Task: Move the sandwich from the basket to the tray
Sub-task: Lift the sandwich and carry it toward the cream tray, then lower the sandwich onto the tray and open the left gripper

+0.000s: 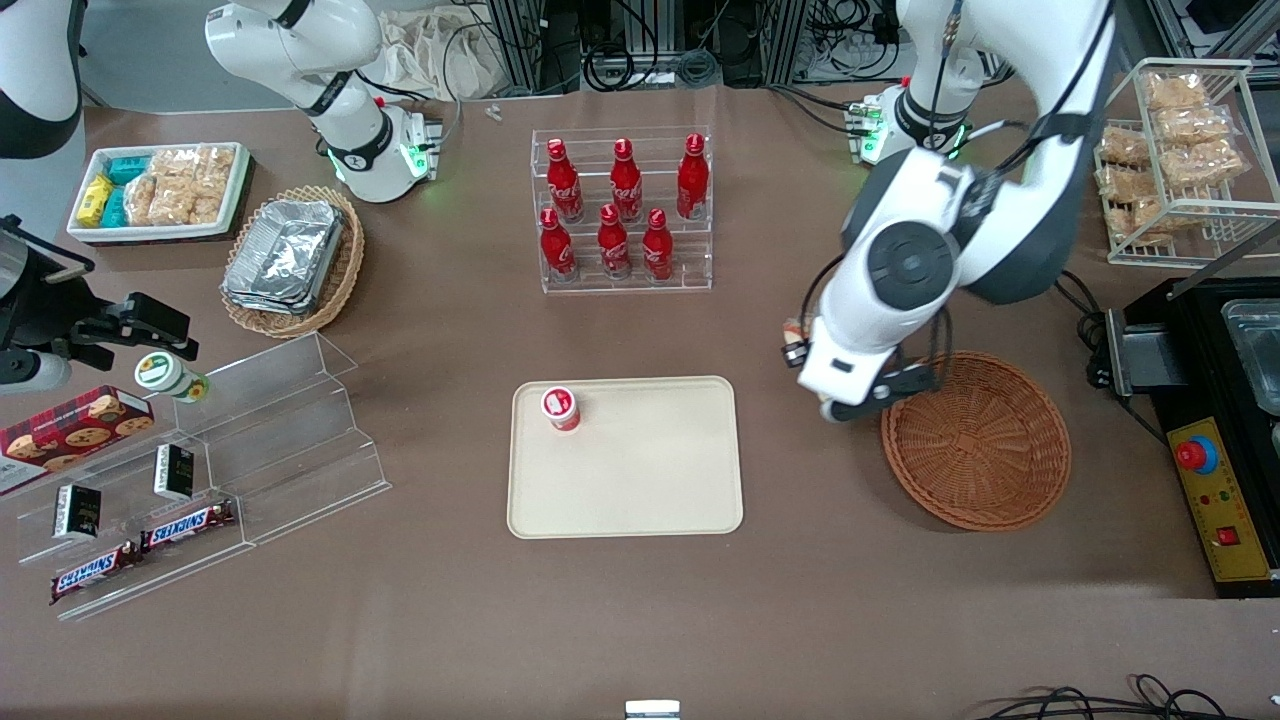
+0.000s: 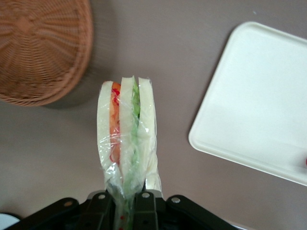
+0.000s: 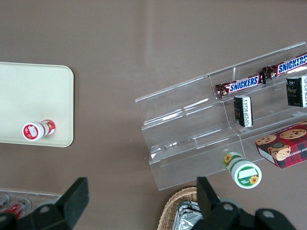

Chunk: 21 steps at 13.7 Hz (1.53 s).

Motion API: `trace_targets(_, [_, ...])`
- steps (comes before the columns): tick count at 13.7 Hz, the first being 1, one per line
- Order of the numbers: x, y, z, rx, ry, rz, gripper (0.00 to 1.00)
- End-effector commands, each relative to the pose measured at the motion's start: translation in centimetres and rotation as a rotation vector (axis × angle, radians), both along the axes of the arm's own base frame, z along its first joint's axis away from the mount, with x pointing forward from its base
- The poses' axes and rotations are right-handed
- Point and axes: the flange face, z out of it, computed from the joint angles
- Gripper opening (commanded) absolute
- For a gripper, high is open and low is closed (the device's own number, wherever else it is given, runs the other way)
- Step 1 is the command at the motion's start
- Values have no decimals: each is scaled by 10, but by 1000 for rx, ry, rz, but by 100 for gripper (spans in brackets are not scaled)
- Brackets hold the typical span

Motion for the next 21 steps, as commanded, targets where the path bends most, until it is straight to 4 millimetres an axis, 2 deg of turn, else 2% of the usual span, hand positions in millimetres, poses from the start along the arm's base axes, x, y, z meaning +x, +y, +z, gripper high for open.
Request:
trace_targets(1, [12, -29, -17, -9, -26, -47, 16])
trace_targets(2, [9, -43, -20, -27, -57, -75, 17])
trace_targets(4, [8, -65, -47, -41, -63, -105, 17])
trace_targets(6, [13, -95, -61, -89, -132, -160, 17])
trace_targets(7, [8, -109, -68, -105, -155, -217, 17])
trace_targets(9, [3, -125, -83, -128, -186, -291, 17])
trace_targets(10, [1, -130, -96, -119, -181, -339, 17])
trace_targets(14, [0, -125, -152, -53, -133, -469, 17])
trace_targets(17, [5, -121, -174, -59, -128, -482, 17])
trace_targets(19, [7, -122, -175, -69, -141, -476, 19])
trace_targets(20, [8, -122, -175, -75, -143, -471, 39])
trace_targets(21, [8, -121, -175, -74, -143, -466, 94])
